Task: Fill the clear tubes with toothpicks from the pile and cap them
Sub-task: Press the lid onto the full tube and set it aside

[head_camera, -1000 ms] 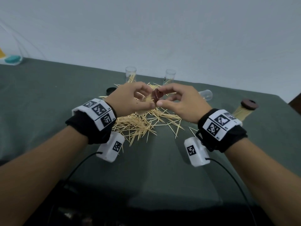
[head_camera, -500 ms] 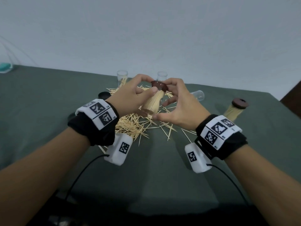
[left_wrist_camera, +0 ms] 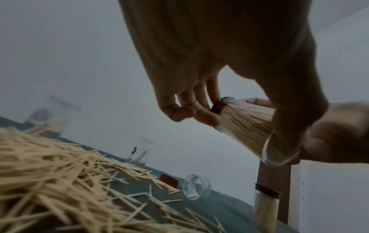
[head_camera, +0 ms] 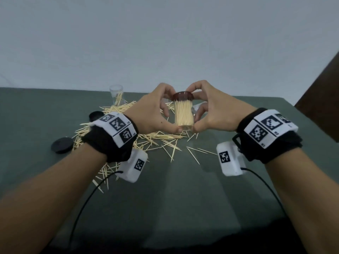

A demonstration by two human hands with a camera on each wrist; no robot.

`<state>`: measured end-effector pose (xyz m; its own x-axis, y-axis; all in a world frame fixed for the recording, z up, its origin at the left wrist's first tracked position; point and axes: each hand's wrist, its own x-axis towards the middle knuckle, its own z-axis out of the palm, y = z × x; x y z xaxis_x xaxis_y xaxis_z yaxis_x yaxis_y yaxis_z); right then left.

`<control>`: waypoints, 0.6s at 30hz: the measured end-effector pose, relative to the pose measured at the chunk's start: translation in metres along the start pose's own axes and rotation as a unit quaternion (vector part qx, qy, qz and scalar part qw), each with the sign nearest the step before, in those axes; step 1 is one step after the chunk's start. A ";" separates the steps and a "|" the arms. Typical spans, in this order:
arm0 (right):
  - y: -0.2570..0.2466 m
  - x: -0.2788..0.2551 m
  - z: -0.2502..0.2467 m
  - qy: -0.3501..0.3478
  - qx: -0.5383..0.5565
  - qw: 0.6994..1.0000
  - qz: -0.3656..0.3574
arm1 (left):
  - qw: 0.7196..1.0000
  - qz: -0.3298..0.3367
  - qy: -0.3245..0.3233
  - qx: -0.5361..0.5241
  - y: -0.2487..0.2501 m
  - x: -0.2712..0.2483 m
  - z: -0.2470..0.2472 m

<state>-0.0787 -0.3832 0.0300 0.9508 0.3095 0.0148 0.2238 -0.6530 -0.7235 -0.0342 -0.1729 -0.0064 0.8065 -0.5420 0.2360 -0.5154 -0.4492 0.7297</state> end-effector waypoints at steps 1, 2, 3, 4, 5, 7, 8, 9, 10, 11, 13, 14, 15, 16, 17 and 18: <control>0.001 -0.001 -0.006 0.005 -0.002 1.000 0.003 | 1.000 0.002 0.002 -0.006 0.004 0.006 0.002; 0.003 -0.001 -0.011 0.009 0.000 1.000 0.005 | 1.000 0.005 0.004 -0.009 0.008 0.013 0.004; 0.005 -0.002 -0.018 0.013 0.005 1.000 0.010 | 1.000 0.012 0.005 -0.006 0.012 0.019 0.005; 0.007 -0.002 -0.024 0.017 0.014 1.000 0.017 | 1.000 0.021 0.007 -0.003 0.016 0.026 0.007; 0.009 -0.003 -0.030 0.023 0.032 0.999 0.027 | 1.000 0.029 0.008 -0.002 0.018 0.032 0.009; 0.012 -0.003 -0.040 0.051 0.073 0.995 0.050 | 0.999 0.048 0.008 -0.005 0.021 0.044 0.015; 0.014 -0.002 -0.043 0.073 0.082 0.992 0.058 | 0.998 0.056 0.006 -0.006 0.022 0.050 0.019; 0.017 0.000 -0.046 0.097 0.081 0.990 0.063 | 0.998 0.061 0.004 -0.004 0.023 0.056 0.023; 0.020 0.003 -0.047 0.122 0.073 0.988 0.064 | 0.998 0.065 0.002 -0.002 0.023 0.061 0.027; 0.024 0.007 -0.048 0.149 0.064 0.985 0.064 | 0.998 0.067 0.001 0.001 0.022 0.067 0.031; 0.034 0.014 -0.051 0.200 0.058 0.976 0.064 | 0.998 0.067 0.003 0.013 0.020 0.078 0.039; 0.039 0.018 -0.054 0.216 0.057 0.972 0.069 | 0.998 0.065 0.001 0.021 0.019 0.084 0.043; 0.044 0.021 -0.057 0.224 0.051 0.970 0.077 | 0.998 0.060 -0.003 0.031 0.018 0.090 0.047; 0.049 0.025 -0.059 0.231 0.039 0.968 0.086 | 0.998 0.048 -0.008 0.044 0.017 0.097 0.051; 0.054 0.027 -0.062 0.237 0.021 0.967 0.093 | 0.998 0.031 -0.015 0.061 0.016 0.104 0.054; 0.059 0.030 -0.064 0.245 -0.003 0.964 0.099 | 0.996 0.011 -0.023 0.085 0.013 0.111 0.057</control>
<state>-0.0236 -0.4568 0.0317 0.9618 -0.1849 0.2017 0.0266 -0.6702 -0.7417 0.0323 -0.2797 -0.0074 0.7827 -0.5826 0.2188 -0.5772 -0.5483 0.6052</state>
